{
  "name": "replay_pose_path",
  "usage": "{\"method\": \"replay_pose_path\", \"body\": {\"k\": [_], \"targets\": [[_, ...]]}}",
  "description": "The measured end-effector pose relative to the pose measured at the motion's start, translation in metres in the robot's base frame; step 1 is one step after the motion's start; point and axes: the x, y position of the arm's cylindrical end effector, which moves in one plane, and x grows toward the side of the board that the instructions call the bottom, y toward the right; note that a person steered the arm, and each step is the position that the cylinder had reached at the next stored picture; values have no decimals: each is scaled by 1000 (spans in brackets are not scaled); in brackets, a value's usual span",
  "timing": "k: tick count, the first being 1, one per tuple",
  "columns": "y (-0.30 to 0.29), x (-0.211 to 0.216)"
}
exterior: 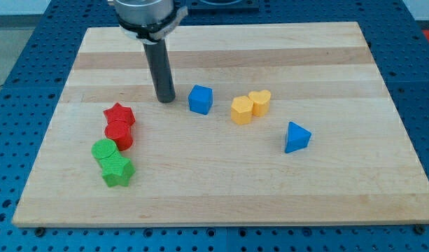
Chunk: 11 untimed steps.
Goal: Make a horizontal line of the yellow blocks and blue cube at the center of the table
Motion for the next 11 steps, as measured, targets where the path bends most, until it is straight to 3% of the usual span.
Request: {"method": "replay_pose_path", "body": {"k": [3, 5, 6, 9, 11], "targets": [[59, 11], [32, 70], [53, 88], [89, 39], [98, 68]]}}
